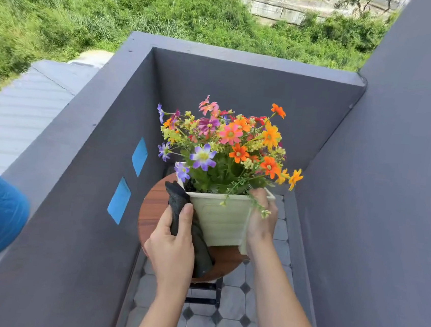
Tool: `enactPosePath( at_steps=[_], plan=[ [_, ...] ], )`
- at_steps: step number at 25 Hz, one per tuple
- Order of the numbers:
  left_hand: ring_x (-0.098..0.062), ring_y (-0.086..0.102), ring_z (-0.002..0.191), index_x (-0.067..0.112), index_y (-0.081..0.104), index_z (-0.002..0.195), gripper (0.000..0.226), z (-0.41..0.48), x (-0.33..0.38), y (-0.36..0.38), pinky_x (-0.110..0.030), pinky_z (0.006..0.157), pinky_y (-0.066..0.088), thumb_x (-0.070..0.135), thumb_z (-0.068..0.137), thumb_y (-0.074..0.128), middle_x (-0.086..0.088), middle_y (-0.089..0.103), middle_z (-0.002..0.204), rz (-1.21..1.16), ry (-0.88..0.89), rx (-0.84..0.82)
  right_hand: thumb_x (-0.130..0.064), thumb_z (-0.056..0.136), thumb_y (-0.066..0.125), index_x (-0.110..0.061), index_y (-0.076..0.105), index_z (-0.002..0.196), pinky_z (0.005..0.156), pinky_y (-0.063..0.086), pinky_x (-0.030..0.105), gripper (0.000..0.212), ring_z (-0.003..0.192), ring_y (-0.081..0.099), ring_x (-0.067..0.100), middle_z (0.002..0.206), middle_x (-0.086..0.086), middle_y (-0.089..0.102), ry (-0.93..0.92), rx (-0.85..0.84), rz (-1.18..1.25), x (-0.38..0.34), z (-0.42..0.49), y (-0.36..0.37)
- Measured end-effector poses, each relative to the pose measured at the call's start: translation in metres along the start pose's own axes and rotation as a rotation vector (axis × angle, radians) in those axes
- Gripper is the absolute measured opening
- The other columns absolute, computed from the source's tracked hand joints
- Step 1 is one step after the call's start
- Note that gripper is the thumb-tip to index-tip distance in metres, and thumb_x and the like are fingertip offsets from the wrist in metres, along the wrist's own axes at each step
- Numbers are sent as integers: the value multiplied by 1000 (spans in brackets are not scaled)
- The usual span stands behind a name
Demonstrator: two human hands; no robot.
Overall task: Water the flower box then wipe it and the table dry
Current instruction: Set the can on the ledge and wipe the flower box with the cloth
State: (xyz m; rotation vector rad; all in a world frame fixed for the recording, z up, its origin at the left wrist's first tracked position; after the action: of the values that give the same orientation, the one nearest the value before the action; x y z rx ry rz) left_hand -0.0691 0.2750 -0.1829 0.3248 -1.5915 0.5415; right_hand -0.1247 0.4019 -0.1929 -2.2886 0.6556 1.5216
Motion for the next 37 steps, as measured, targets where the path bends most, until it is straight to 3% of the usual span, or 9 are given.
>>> enactPosePath(
  at_steps=[4,7,9,14,18,21,24,32,37],
  plan=[
    [8,53,68,59,59,75,24,-7,-6,-6,-3,65,38,39,89,58,38,60,67,52,24,32,-47,75,56,-25,45,62,68,33,36,28,68,44,19,67,-5,47,-9,2,-82,-6,-2,9],
    [12,57,79,41,65,92,14,-1,-19,-8,-19,88,47,48,88,54,30,69,86,-96,-127,74,-42,64,41,-18,36,55,54,25,34,25,56,35,19,58,0,39,-46,52,-205,-11,-5,15],
    [-8,62,98,19,66,110,51,12,-26,-10,-45,97,47,59,80,53,3,70,110,-277,-267,70,-42,63,40,-17,38,56,54,28,33,26,59,41,21,60,2,43,-26,63,-271,-11,-7,16],
    [-27,53,123,13,56,127,83,36,-18,-13,-53,103,41,68,65,64,-8,55,135,-336,-402,-20,-45,60,45,-21,37,58,54,24,35,26,57,33,20,57,-2,37,-37,3,-221,-11,-5,17],
    [-26,64,98,21,66,106,58,37,-15,-9,-53,91,50,55,60,68,-8,69,109,-245,-436,-12,-58,66,56,-20,48,108,85,43,45,58,94,54,28,101,5,58,-89,67,-333,-5,-17,27],
    [-29,58,83,18,66,94,40,33,-15,-7,-44,80,51,47,66,60,-10,68,95,-156,-429,38,-41,79,68,-9,37,128,104,28,55,66,131,35,32,133,9,42,4,176,-363,-3,-46,43],
    [-22,50,74,13,66,92,29,29,-16,-9,-34,69,42,38,79,58,0,59,72,-123,-381,25,-18,95,50,1,43,75,76,27,34,29,92,42,38,86,12,49,232,12,-178,-9,-53,45],
    [5,56,101,35,60,119,32,11,-12,-2,-33,95,42,43,95,42,35,64,101,-16,-96,-74,-13,81,56,-3,32,141,98,25,38,66,137,30,32,145,18,37,-19,140,-294,0,0,35],
    [-26,56,105,26,51,134,61,32,-24,2,-33,83,38,58,87,31,-1,69,101,90,-61,-50,-35,58,45,-18,46,128,101,38,44,71,120,47,27,127,12,50,-25,51,-300,8,16,33]
  ],
)
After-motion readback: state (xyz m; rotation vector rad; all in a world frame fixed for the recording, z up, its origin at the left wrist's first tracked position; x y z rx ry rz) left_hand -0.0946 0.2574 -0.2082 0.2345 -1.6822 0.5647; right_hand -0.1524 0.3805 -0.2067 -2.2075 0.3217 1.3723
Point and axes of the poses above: each hand's wrist, its own z-axis towards the middle knuckle, its own y-axis out of the palm, x = y × z, the point moved 1 cm from there along z, towards the middle knuckle
